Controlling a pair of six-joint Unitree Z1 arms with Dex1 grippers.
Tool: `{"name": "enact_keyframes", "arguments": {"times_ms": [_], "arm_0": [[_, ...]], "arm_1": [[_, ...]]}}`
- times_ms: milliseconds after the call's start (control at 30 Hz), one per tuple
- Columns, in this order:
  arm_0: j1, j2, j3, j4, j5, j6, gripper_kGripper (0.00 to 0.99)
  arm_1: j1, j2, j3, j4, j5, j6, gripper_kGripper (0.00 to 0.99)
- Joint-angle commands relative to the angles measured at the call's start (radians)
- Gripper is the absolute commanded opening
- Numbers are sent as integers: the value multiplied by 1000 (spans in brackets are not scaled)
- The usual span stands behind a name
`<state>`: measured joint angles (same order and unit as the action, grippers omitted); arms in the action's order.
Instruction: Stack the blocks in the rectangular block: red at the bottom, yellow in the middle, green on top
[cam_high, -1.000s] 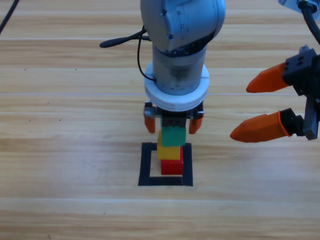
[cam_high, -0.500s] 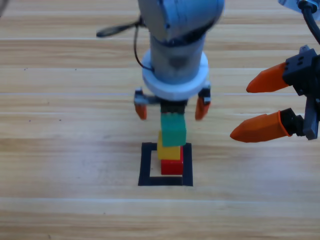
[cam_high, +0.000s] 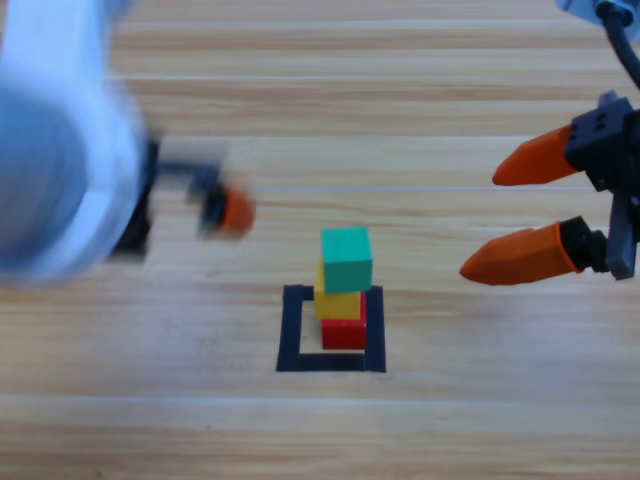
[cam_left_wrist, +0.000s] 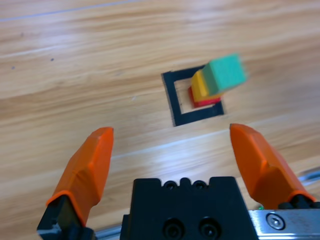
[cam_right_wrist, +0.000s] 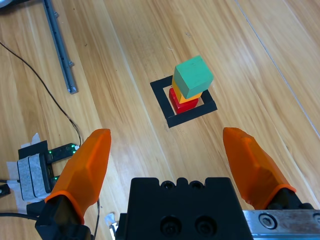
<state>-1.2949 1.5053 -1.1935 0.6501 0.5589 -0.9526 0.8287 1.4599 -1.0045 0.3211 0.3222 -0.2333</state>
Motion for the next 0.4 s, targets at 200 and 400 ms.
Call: {"name": "enact_keyframes", "arguments": {"times_ms": [200, 400], "arm_0": [[-34, -165, 305, -313, 6, 218, 990], [-34, -157, 310, -331, 6, 216, 990]], "arm_1": [[-25, -29, 29, 12, -5, -4, 990], [-25, -30, 30, 12, -5, -4, 990]]}}
